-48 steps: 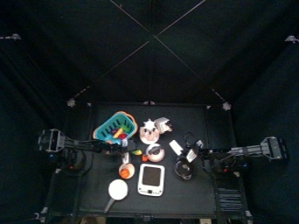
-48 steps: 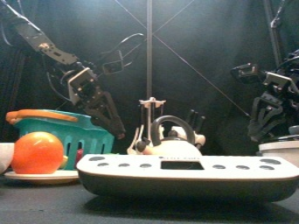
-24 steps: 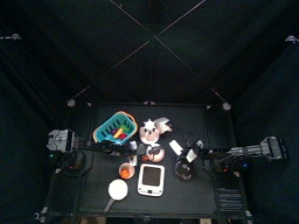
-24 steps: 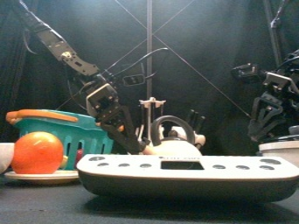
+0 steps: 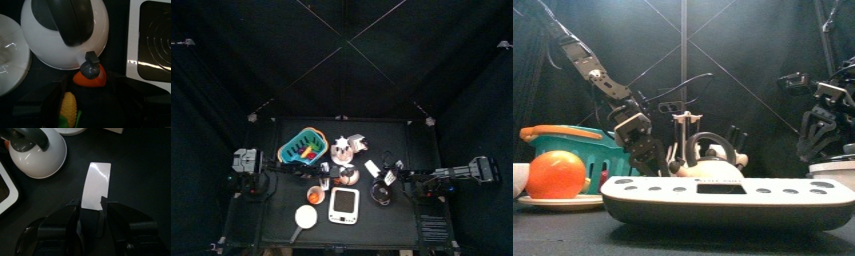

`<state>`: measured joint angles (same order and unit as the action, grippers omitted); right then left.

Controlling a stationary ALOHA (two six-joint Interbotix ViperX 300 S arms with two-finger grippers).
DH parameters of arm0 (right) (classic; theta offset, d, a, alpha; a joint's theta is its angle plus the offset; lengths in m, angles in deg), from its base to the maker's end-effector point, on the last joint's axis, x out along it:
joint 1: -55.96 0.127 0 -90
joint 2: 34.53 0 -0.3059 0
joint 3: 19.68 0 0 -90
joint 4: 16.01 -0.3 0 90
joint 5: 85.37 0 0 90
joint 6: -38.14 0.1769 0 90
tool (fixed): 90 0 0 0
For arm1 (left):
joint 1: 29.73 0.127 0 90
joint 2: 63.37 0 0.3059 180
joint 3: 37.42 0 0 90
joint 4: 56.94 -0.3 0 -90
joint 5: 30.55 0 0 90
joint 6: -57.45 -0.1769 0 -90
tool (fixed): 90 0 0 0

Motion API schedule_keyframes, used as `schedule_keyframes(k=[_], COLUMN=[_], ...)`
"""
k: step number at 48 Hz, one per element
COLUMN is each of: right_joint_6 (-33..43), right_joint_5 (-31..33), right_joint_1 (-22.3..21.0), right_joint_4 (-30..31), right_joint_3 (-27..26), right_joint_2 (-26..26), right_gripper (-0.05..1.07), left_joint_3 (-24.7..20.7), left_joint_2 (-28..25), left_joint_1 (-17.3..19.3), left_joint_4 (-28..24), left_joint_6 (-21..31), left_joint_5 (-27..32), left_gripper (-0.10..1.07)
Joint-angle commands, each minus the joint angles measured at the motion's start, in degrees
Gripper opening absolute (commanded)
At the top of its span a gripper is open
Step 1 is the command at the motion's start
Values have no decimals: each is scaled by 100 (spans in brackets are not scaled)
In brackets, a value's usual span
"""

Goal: Grab carrot bottom

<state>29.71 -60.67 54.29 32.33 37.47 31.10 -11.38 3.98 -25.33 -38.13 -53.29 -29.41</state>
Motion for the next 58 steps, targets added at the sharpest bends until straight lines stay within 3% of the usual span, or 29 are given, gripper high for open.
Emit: schedule_keyframes(k=[1,19,34,47,58], right_joint_6=[-9,-9,-9,-9,0], right_joint_5=[-26,-26,-26,-26,-26], right_joint_1=[0,0,0,0,0], right_joint_4=[9,0,-9,-9,-9], right_joint_3=[-53,-35,-35,-35,-35], right_joint_2=[-9,-18,-18,-9,-18], right_gripper=[77,77,77,77,77], left_joint_3=[-132,-141,-105,-26,88], left_joint_2=[18,-88,-9,457,633], left_joint_1=[18,18,18,9,18], left_joint_4=[9,9,9,9,-18], left_joint_6=[0,0,9,9,0], left_joint_5=[-18,-18,79,545,606], left_gripper=[98,94,70,70,70])
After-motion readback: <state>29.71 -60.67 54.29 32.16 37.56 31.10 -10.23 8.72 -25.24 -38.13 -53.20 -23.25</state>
